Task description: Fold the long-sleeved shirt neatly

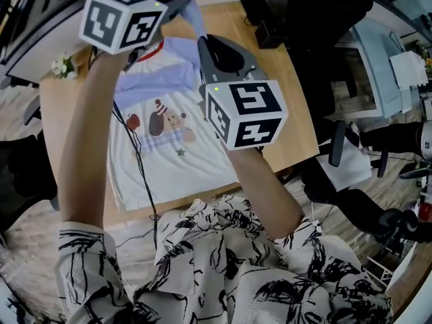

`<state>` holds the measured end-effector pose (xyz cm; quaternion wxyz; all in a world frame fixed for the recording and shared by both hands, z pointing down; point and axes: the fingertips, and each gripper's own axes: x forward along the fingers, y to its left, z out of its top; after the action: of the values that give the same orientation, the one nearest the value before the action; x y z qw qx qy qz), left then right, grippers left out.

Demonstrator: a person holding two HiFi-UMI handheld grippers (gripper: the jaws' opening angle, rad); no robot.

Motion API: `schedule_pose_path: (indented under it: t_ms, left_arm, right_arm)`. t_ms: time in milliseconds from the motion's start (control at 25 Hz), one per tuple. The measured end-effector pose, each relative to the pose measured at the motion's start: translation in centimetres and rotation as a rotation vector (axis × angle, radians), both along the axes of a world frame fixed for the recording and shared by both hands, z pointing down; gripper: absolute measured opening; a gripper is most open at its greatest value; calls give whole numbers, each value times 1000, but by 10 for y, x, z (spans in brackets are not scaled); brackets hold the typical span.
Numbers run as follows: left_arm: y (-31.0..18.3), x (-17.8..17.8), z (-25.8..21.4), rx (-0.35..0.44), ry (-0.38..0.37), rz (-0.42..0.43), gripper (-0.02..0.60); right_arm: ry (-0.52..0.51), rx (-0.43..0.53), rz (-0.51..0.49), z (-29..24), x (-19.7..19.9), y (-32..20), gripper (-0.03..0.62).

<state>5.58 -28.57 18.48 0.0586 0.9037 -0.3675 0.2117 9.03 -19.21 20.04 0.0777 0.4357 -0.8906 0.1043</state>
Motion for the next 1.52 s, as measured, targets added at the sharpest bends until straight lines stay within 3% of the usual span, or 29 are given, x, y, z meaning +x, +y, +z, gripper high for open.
schedule_pose_path:
  t_ms: [240,520,720,960,1240,1520]
  left_arm:
    - [27,-92,30,-30,-27,9,28]
    - [43,-172,98,-104,-42,39,28]
    - [53,-209,156,-144,-74,44,29]
    - [71,-260,235,-271,-103,15,29]
    - [90,-298,297,-313,-113,77,32]
    - [105,-333,350,-407,-105,31,37]
  right_arm:
    - [33,-9,5,23,-88,24,28]
    - [185,-27,-56,93,-179,42,28]
    - [271,-65,-125,147,-221,52,29]
    - [346,-139,-209,207,-266,66,29]
    - [453,-214,-319,277,-319,87,32]
    - [494,-257,-402,328,-352,99,38]
